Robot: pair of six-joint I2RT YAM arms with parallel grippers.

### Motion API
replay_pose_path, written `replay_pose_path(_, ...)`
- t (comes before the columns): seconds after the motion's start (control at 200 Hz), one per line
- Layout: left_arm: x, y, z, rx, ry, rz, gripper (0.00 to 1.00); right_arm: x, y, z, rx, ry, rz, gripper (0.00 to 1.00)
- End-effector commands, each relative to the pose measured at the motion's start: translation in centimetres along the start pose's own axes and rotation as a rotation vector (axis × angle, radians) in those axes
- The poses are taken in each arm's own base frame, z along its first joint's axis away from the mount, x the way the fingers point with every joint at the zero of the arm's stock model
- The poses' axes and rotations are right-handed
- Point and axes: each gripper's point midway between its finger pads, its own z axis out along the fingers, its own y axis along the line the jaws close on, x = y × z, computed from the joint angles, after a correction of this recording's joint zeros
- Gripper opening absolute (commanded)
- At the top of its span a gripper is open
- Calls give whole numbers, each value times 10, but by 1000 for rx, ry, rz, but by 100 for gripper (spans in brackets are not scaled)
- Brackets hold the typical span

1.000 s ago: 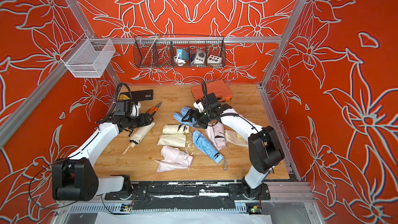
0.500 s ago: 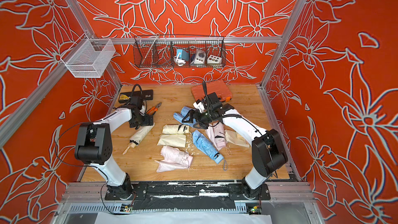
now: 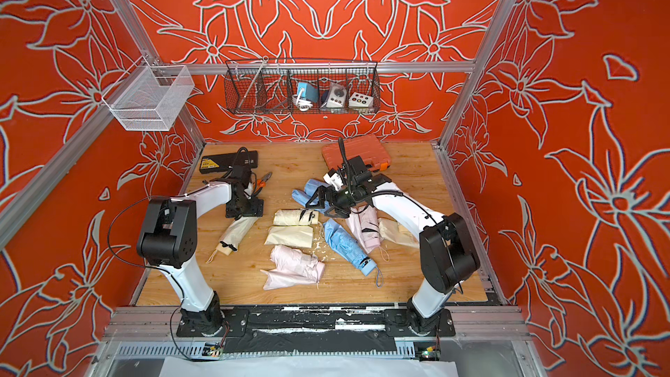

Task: Take umbrellas out of sleeves
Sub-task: Pick up the umbrella from the center of the board.

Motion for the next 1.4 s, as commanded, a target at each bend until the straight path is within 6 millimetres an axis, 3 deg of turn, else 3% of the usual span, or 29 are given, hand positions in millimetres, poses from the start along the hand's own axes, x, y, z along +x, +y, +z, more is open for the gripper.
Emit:
replay_pose_path(0.0, 24, -4, 9, 20, 83, 3, 89, 0, 8, -5, -14, -5, -33, 99)
replay_pose_path(0.19, 23, -5, -3, 26, 72, 0, 97, 4, 11, -12, -7, -24, -40, 99)
replay_pose_path(0.415, 13, -6, -30, 56, -34, 9, 97, 10, 5, -10, -9, -28, -10, 99)
replay_pose_path(0.61, 13, -13, -41, 116, -68, 25, 97, 6, 7, -8, -24, -33, 8, 99)
replay_pose_path(0.736, 20, -13, -34, 118, -47, 35, 97, 1, 10, -6, -32, -31, 11, 99)
replay_pose_path(1.066, 31, 13, -4, -53, 59, 8, 97, 0, 10, -6, -30, -27, 4, 99)
replay_pose_path(1.176, 40, 9, 8, -46, 101, 11, 88, 2, 9, -7, -23, -28, 3, 99)
replay_pose_path(1.396, 52, -1, 22, 8, 159, 5, 50, -1, 11, -9, -19, -39, -5, 99)
